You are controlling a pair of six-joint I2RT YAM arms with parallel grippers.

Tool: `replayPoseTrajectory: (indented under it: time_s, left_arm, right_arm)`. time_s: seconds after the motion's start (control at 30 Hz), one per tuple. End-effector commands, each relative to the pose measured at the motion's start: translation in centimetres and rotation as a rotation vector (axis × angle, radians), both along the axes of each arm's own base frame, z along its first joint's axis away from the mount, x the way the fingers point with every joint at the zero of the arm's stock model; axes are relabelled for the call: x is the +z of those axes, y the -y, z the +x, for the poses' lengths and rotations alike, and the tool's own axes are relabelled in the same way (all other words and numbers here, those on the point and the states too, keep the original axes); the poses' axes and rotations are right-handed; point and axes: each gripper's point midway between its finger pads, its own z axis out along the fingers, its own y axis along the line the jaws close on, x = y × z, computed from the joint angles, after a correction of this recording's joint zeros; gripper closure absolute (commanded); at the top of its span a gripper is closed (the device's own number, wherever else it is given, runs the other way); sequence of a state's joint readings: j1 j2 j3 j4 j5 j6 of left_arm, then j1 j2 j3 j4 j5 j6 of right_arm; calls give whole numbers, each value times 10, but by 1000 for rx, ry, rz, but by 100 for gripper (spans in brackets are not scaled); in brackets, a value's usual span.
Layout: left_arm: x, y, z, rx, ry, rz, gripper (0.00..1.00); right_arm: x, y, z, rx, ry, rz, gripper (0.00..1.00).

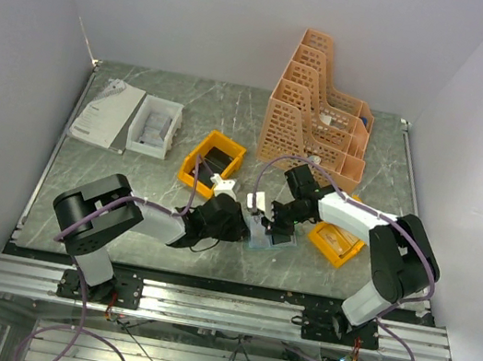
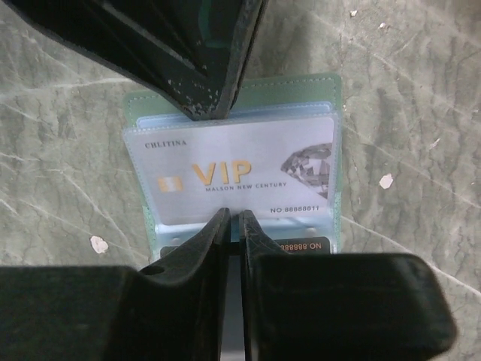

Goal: Put the credit cards into the card holder
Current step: Turn over the card slot in the card holder.

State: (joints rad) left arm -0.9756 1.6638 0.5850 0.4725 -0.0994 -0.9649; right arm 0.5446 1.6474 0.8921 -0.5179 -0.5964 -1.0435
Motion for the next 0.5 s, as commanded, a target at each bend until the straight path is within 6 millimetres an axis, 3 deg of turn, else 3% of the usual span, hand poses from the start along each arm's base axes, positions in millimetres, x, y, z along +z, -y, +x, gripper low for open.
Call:
replayPoseTrajectory:
  time_s: [0.0,0.27,0.47]
  left_arm:
    - [15,13,3,-25,28,-22,75]
    - [16,17,3,-30,30,18,70]
    - [20,21,5,-34,52,120,58]
  right_arm:
    - [18,-7,0,0,14,59,88]
    - [44,-8,0,-13,9,149,83]
    - [68,5,9,-92,-20,255,77]
